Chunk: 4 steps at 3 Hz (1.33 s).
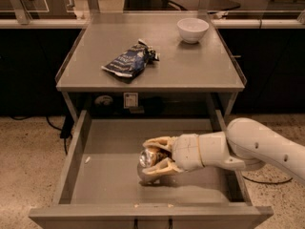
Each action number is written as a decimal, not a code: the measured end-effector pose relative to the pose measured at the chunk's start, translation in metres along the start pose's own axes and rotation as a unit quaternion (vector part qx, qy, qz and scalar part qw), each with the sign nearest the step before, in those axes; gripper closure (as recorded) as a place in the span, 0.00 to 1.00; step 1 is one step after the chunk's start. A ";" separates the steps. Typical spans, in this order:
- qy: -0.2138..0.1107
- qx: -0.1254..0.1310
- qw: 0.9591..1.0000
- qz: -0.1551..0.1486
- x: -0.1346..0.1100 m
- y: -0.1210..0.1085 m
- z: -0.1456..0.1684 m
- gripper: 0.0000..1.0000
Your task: Place orange can into top drawer
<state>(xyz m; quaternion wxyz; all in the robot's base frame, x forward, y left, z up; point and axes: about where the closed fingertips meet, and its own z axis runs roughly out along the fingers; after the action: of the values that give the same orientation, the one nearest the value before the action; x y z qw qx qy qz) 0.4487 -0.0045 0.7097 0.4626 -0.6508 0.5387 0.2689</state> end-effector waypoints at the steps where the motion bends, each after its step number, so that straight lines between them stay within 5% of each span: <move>1: 0.029 -0.015 0.999 0.000 0.025 0.001 0.021 1.00; 3: 0.170 -0.032 0.985 -0.004 0.071 -0.004 0.031 1.00; 4: 0.197 -0.025 0.980 0.017 0.086 -0.003 0.029 1.00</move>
Offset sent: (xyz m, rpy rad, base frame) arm 0.0340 -0.0078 -0.0776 -0.3844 0.0268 -0.0599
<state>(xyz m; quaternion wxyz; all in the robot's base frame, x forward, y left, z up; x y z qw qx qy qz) 0.4791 -0.0178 0.6257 0.3260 -0.6933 0.6232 0.1567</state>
